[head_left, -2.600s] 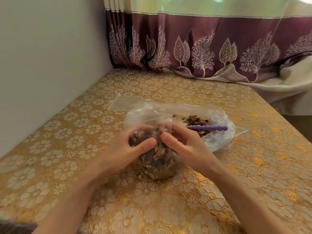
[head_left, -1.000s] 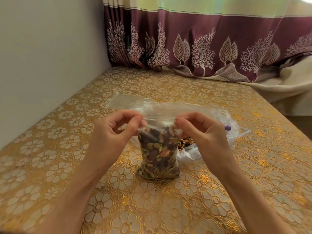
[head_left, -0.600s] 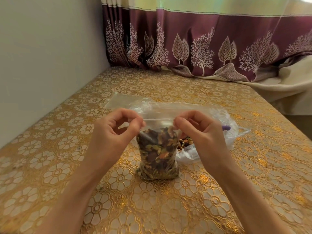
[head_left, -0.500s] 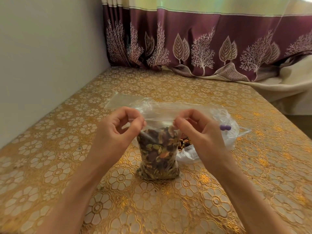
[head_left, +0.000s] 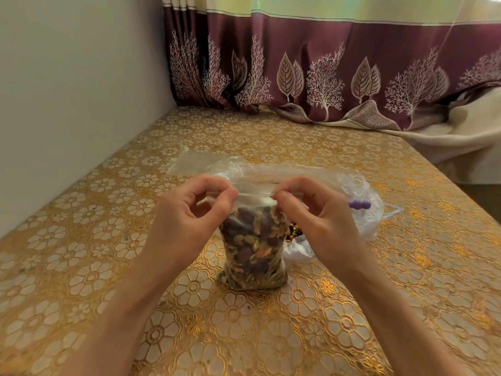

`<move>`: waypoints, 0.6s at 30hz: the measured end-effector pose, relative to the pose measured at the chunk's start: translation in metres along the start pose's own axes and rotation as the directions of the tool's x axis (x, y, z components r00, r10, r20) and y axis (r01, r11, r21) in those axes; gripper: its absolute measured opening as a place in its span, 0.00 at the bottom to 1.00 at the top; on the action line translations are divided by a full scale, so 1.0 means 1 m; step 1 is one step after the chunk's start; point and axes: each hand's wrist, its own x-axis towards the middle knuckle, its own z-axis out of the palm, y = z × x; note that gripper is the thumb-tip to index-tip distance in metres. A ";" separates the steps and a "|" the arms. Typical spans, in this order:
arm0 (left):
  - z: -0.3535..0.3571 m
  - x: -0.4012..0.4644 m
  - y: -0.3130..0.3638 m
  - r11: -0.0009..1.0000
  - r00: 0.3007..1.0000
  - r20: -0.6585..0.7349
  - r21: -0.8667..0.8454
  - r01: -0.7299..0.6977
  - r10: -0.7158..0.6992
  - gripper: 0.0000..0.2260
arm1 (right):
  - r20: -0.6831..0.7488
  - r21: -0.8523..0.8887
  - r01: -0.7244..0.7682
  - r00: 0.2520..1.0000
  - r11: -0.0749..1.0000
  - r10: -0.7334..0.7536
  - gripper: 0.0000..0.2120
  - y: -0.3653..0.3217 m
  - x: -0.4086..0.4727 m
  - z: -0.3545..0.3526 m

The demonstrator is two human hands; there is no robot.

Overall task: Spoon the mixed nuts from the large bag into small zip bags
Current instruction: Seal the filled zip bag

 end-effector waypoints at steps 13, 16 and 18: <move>0.000 0.000 0.000 1.000 0.999 0.042 0.020 -0.020 0.019 0.03 | 0.028 -0.036 0.027 0.999 0.999 -0.026 0.07 0.000 0.002 0.002; 0.000 -0.001 0.001 0.998 0.998 0.037 0.025 -0.051 0.050 0.04 | 0.028 -0.065 0.048 0.999 0.997 -0.047 0.08 0.000 0.002 0.002; 0.000 -0.001 0.000 0.997 0.997 0.029 0.034 -0.069 0.068 0.02 | 0.031 -0.097 0.066 0.998 0.993 -0.063 0.09 0.000 0.002 0.002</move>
